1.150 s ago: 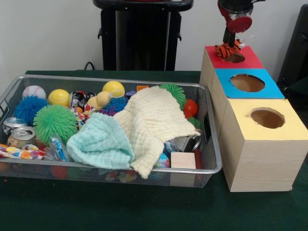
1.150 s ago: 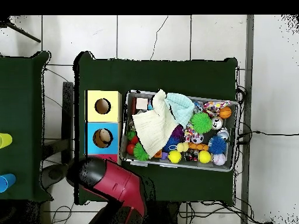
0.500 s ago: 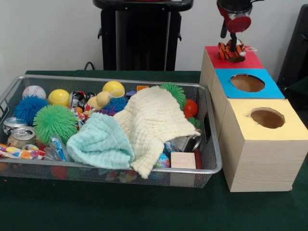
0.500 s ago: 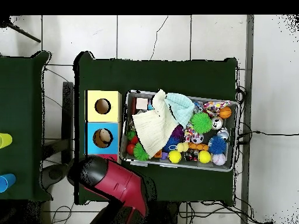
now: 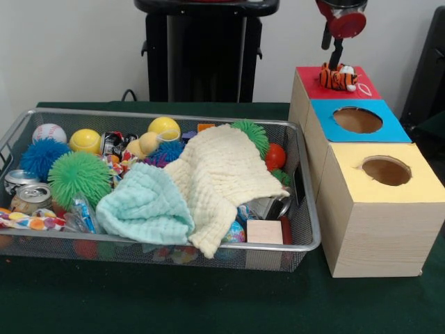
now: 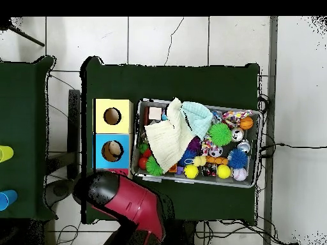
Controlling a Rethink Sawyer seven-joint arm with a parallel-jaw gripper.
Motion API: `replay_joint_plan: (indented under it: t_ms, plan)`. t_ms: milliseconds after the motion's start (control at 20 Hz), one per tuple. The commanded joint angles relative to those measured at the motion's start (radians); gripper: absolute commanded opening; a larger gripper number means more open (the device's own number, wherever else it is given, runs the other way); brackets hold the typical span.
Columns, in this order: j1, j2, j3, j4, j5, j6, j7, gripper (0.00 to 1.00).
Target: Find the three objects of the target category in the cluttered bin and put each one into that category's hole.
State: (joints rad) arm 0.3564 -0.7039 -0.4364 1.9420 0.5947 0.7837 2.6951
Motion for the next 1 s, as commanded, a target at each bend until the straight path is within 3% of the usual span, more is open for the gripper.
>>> replay_joint_plan:
  t_ms: [50,250,500,800,850,1000]
  plan:
    - [-0.025,-0.041,0.079,-0.048,0.007,0.042,0.151,1.00]
    - [-0.019,-0.034,0.062,-0.066,-0.024,0.033,0.147,1.00]
    - [-0.038,-0.035,0.108,-0.019,-0.002,0.011,0.102,1.00]
    - [0.002,-0.006,0.128,0.027,0.002,-0.012,0.141,1.00]
    - [0.008,-0.008,0.134,0.037,0.016,-0.017,0.158,0.00]
    - [0.026,-0.001,0.125,0.028,0.016,0.033,0.212,0.00]
